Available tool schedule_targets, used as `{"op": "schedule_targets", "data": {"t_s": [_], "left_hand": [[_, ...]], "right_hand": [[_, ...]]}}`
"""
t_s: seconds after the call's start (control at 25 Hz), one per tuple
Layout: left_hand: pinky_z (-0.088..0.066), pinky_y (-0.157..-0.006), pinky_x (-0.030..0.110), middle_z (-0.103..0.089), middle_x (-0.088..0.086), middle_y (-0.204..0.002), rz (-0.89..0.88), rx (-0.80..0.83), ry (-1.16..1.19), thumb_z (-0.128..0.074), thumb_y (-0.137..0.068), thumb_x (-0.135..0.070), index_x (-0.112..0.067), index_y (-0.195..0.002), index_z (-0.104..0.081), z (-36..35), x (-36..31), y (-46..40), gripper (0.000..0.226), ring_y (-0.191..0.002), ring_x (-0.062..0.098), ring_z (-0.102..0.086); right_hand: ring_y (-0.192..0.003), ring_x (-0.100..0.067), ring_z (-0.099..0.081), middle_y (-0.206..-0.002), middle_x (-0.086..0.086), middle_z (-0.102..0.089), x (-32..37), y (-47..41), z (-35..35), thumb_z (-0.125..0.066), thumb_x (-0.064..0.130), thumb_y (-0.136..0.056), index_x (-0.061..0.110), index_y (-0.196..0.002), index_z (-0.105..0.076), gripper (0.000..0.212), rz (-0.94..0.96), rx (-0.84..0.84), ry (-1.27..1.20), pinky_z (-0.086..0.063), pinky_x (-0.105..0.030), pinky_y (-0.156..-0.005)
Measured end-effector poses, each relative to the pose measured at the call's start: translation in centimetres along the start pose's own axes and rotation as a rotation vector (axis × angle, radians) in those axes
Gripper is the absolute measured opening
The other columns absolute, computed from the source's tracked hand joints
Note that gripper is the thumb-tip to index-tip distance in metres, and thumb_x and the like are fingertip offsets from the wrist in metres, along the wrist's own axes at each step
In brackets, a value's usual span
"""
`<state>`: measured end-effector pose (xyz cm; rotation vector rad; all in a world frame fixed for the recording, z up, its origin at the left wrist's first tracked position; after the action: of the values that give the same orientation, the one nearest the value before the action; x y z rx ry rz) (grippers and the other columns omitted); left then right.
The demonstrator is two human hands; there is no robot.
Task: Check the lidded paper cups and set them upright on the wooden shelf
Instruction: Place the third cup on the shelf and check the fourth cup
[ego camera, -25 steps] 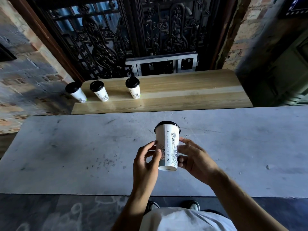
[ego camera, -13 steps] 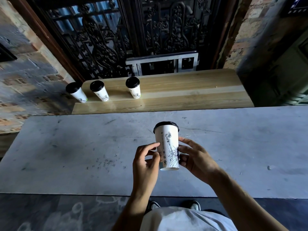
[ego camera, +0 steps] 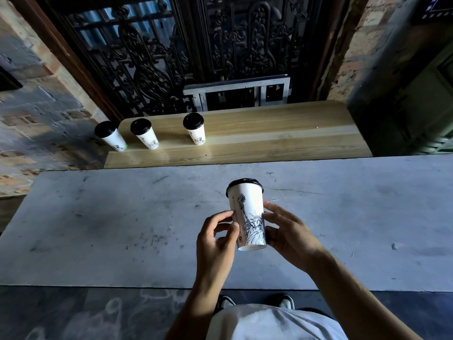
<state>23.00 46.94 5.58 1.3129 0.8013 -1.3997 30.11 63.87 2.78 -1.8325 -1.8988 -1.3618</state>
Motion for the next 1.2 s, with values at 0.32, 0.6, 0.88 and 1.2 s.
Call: {"op": "schedule_targets", "data": {"t_s": [0.32,0.6,0.88,1.2], "left_hand": [[-0.060,-0.075,0.025,-0.080,-0.007,-0.099,0.025,-0.010,0.008,-0.068,-0.093,-0.006,-0.028,-0.103,-0.074,-0.1,0.3,-0.2,0.024,-0.095,0.011,-0.075],[-0.062,-0.078,0.031,-0.080,-0.008,-0.099,0.038,0.000,-0.013,-0.069,-0.093,-0.007,-0.029,-0.101,-0.074,0.5,1.0,-0.5,0.024,-0.095,0.013,-0.076],[-0.063,-0.087,0.038,-0.078,-0.020,-0.101,0.052,0.031,-0.138,-0.070,-0.089,-0.005,-0.038,-0.095,-0.075,2.0,1.9,-2.1,0.033,-0.092,0.004,-0.076],[-0.064,-0.088,0.041,-0.069,-0.024,-0.114,0.026,0.172,-0.124,-0.078,-0.085,-0.019,-0.038,-0.107,-0.065,3.4,1.3,-4.9,0.033,-0.102,0.009,-0.075]], "right_hand": [[-0.111,-0.043,-0.056,-0.133,-0.038,-0.061,-0.2,-0.3,0.1,-0.062,0.003,-0.082,0.012,-0.144,-0.055,0.063,0.009,0.028,-0.025,-0.048,-0.049,-0.096],[-0.107,-0.041,-0.061,-0.132,-0.035,-0.064,-0.5,-0.4,-0.3,-0.064,0.003,-0.082,0.012,-0.143,-0.055,0.063,0.015,0.010,0.015,-0.049,-0.050,-0.094],[-0.071,-0.015,-0.060,-0.091,-0.009,-0.071,-1.3,-0.4,-1.5,-0.053,0.002,-0.102,0.020,-0.134,-0.062,0.037,0.059,-0.117,0.347,-0.048,-0.028,-0.063],[-0.079,-0.013,-0.059,-0.092,-0.004,-0.070,-1.4,-1.2,-4.7,-0.068,0.024,-0.089,0.041,-0.140,-0.047,0.058,0.130,-0.204,0.613,-0.049,-0.030,-0.065]]}}
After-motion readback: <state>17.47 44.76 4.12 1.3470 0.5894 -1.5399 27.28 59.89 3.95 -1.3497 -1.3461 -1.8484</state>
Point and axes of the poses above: each hand's wrist, its own y-axis away from the middle knuckle, its own z-axis out of the back of the hand, x = y × z, the point moved 3 cm from there along -y, towards the middle knuckle
